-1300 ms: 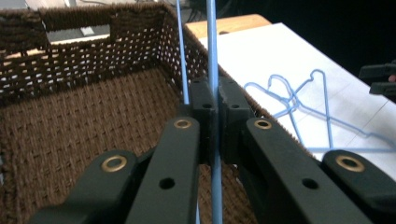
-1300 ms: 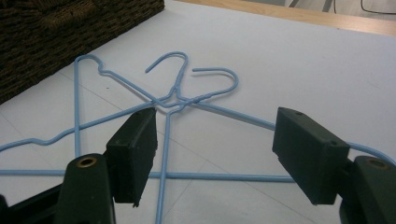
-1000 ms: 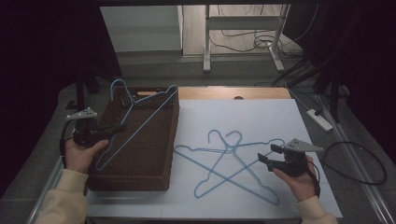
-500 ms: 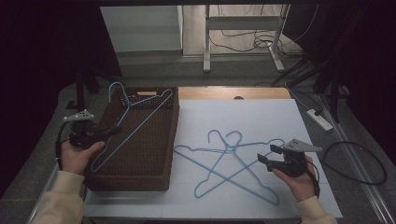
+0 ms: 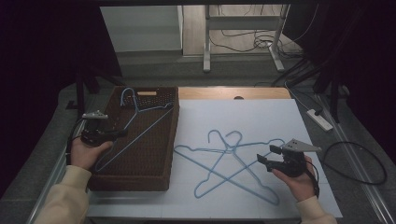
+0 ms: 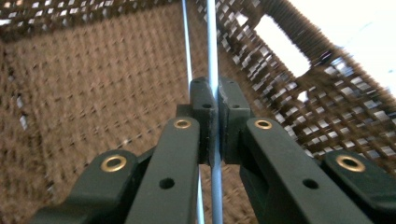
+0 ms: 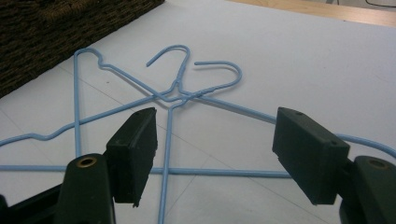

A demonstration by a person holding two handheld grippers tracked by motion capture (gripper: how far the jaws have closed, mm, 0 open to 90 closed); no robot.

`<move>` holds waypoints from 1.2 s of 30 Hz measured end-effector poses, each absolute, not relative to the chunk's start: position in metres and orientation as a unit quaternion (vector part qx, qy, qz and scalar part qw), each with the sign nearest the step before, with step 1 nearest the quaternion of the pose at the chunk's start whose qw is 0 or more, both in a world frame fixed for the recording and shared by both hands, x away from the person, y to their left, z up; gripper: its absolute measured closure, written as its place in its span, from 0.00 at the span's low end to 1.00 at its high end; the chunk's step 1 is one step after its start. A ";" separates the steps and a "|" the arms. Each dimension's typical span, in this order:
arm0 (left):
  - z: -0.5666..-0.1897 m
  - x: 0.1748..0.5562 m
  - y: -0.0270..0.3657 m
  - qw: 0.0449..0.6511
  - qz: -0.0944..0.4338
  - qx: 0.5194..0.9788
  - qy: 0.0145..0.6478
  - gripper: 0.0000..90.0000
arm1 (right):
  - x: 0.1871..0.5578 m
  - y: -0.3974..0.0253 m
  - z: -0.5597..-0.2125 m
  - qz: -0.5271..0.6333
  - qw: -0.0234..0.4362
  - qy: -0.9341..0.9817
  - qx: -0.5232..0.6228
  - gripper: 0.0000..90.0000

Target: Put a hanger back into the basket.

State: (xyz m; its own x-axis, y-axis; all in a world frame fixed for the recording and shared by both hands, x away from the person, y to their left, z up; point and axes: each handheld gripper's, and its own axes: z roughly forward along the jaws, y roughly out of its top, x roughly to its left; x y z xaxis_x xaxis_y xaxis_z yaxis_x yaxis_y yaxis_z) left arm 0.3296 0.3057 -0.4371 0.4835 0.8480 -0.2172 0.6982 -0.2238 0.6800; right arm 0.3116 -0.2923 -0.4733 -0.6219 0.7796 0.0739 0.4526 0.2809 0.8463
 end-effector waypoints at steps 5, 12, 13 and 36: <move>-0.441 0.334 0.305 0.353 0.105 0.779 0.507 0.96 | 0.312 -0.292 -0.474 0.450 0.180 0.780 0.395 0.35; -0.446 0.339 0.305 0.311 0.125 0.784 0.522 0.96 | 0.312 -0.291 -0.475 0.448 0.178 0.782 0.395 0.35; -0.447 0.339 0.305 0.308 0.126 0.784 0.524 0.96 | 0.312 -0.291 -0.475 0.448 0.178 0.782 0.395 0.35; -0.472 0.361 0.301 0.165 0.127 0.798 0.566 0.94 | 0.313 -0.290 -0.478 0.440 0.175 0.787 0.395 0.35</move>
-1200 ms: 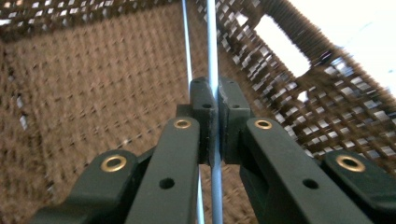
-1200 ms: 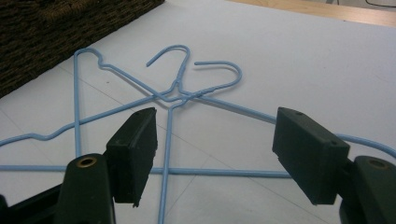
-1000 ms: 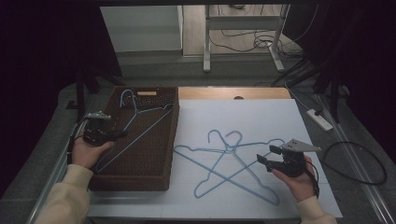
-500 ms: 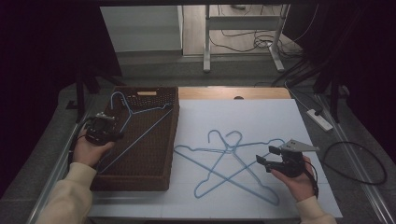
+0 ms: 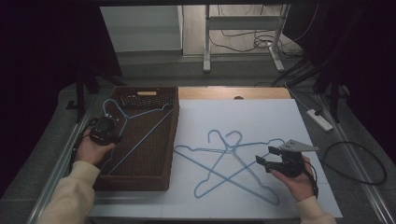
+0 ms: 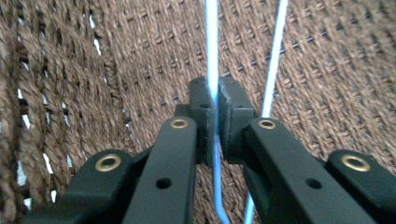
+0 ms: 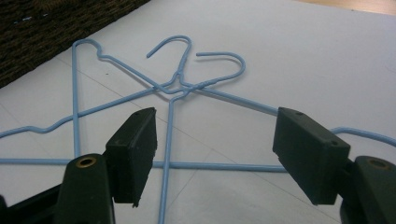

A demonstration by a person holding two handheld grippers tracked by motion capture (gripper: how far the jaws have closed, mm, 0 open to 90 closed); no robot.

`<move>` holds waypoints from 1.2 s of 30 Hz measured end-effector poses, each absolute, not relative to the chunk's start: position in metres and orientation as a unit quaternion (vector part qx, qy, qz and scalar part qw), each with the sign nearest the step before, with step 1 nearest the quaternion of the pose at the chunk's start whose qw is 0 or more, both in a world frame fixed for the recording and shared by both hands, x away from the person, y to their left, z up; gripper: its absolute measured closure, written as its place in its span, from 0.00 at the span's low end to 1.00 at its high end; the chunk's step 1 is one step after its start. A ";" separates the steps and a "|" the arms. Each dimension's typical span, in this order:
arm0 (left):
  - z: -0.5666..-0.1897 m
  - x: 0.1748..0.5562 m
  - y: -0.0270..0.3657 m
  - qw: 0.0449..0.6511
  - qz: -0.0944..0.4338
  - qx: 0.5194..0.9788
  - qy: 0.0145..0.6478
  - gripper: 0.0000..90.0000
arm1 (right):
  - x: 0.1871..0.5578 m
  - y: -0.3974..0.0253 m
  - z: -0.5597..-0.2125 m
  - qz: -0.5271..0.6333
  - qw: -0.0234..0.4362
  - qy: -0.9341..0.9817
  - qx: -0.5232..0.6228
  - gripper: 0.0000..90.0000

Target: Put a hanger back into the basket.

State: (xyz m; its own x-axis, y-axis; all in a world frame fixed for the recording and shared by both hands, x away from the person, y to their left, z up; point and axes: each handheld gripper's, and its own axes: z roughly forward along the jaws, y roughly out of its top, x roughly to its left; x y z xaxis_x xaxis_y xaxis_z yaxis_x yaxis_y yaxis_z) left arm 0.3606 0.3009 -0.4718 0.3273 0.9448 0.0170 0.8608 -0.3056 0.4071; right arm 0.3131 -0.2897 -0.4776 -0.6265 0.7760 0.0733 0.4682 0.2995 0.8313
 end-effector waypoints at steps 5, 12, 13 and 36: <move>-0.471 0.361 0.300 0.167 0.139 0.792 0.570 0.84 | 0.313 -0.290 -0.477 0.441 0.175 0.787 0.395 0.35; -0.457 0.351 0.302 0.213 0.162 0.773 0.575 0.52 | 0.313 -0.290 -0.477 0.441 0.174 0.787 0.395 0.35; -0.453 0.347 0.302 0.233 0.159 0.771 0.571 0.49 | 0.313 -0.290 -0.477 0.441 0.175 0.787 0.395 0.34; -0.416 0.285 0.277 0.457 0.158 0.742 0.464 0.38 | 0.314 -0.291 -0.478 0.442 0.170 0.786 0.398 0.34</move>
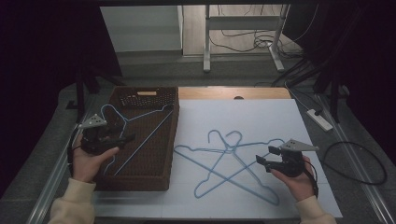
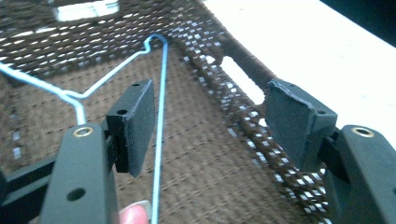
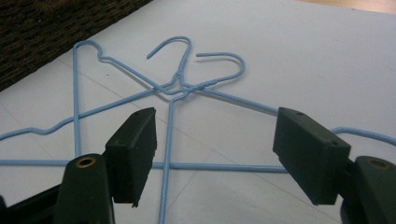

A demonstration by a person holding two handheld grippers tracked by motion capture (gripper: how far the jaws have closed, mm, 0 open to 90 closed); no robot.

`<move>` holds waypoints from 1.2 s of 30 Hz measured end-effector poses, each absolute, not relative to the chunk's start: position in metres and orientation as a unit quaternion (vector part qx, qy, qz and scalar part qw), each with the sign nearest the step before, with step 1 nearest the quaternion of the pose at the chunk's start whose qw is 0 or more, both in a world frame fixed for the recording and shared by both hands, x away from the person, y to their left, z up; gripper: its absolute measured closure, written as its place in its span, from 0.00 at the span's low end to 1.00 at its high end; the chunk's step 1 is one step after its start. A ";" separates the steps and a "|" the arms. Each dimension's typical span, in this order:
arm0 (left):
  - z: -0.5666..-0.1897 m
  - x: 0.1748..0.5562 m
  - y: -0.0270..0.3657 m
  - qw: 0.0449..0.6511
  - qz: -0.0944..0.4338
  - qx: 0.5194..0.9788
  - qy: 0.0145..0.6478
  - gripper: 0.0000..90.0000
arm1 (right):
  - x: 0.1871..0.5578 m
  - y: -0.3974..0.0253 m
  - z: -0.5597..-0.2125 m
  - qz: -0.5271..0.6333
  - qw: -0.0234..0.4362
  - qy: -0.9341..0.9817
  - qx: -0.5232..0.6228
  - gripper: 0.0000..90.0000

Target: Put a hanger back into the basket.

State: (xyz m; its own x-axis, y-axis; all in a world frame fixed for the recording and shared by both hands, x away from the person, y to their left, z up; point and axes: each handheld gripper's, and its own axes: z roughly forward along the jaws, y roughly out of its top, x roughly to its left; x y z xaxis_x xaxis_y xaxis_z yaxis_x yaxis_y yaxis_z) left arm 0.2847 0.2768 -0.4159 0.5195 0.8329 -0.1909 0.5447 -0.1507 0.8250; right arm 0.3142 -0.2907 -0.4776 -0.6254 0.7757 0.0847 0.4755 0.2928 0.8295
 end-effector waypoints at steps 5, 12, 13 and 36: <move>-0.415 0.276 0.263 0.469 0.155 0.749 0.442 0.38 | 0.314 -0.291 -0.477 0.442 0.171 0.786 0.398 0.34; -0.418 0.264 0.243 0.489 0.150 0.756 0.409 0.37 | 0.313 -0.292 -0.476 0.446 0.172 0.782 0.399 0.34; -0.419 0.263 0.241 0.488 0.150 0.759 0.404 0.37 | 0.313 -0.292 -0.476 0.447 0.172 0.783 0.398 0.34; -0.431 0.251 0.224 0.494 0.153 0.765 0.384 0.36 | 0.310 -0.298 -0.472 0.456 0.175 0.779 0.393 0.35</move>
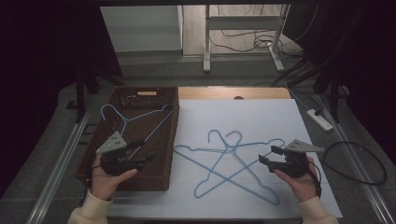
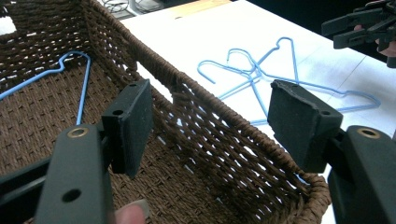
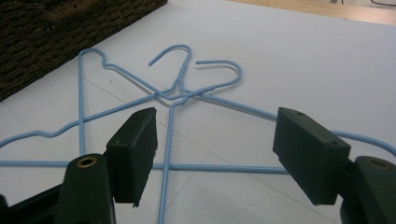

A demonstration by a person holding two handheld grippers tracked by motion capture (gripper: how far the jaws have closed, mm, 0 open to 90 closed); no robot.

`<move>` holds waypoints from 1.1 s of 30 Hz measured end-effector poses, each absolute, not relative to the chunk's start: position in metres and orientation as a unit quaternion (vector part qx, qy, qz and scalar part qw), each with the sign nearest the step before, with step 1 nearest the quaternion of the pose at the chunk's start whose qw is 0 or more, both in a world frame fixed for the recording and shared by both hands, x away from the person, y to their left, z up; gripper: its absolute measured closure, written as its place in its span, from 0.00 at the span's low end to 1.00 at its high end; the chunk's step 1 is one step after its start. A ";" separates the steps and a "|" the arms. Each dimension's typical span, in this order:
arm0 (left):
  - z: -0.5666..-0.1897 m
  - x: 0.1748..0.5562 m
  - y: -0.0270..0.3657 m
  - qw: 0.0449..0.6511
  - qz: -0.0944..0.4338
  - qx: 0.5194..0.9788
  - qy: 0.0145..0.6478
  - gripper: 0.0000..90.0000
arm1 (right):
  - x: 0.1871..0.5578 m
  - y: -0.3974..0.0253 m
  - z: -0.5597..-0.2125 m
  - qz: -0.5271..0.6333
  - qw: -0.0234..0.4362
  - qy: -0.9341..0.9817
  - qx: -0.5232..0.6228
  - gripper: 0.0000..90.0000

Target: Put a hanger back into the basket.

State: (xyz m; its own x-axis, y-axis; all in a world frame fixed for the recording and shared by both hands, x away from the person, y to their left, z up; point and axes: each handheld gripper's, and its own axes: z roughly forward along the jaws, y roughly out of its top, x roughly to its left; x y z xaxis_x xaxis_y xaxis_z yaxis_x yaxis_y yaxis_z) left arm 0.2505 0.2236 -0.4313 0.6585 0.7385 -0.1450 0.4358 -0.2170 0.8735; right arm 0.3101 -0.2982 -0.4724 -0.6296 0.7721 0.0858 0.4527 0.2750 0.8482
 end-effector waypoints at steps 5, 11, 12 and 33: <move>-0.432 0.250 0.221 0.493 0.151 0.768 0.381 0.35 | 0.310 -0.296 -0.471 0.456 0.175 0.779 0.393 0.35; -0.433 0.250 0.216 0.487 0.150 0.773 0.378 0.35 | 0.311 -0.293 -0.470 0.449 0.179 0.783 0.391 0.35; -0.433 0.250 0.215 0.486 0.150 0.774 0.377 0.35 | 0.311 -0.292 -0.470 0.448 0.179 0.784 0.392 0.35; -0.438 0.252 0.205 0.482 0.137 0.780 0.374 0.35 | 0.317 -0.268 -0.465 0.376 0.185 0.823 0.384 0.35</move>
